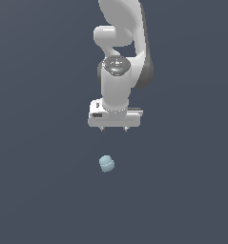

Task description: Pick up the object and move it to a goal position.

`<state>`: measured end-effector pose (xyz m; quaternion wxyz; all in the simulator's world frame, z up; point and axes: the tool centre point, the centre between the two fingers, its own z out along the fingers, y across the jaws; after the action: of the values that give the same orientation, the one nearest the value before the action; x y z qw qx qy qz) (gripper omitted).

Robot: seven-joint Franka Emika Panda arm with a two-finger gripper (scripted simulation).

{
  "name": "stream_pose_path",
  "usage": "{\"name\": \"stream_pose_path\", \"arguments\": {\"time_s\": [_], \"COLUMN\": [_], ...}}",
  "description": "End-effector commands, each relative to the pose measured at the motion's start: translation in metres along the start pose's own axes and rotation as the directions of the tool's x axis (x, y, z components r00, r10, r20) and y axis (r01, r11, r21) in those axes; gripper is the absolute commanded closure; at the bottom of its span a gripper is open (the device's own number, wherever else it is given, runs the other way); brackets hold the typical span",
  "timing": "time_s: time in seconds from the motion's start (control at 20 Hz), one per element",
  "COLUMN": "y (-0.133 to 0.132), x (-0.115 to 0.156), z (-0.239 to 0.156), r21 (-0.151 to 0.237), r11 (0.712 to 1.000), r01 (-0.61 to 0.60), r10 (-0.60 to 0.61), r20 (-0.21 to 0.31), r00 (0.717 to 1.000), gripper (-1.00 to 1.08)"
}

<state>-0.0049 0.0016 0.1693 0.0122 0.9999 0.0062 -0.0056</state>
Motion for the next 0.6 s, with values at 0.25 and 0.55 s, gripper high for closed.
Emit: {"name": "stream_pose_path", "arguments": {"time_s": [0.25,0.55], "y": [-0.0021,-0.0037], "x": [-0.0030,-0.0050], "z": [0.0007,0.0014], "r21": [0.006,0.010], "r11": [1.000,0.999], "r01": [-0.019,-0.032], "r10": [0.019,0.032], "r20": [0.010,0.018], "r00": [1.000,0.999], "gripper": [-0.92,-0.92]}}
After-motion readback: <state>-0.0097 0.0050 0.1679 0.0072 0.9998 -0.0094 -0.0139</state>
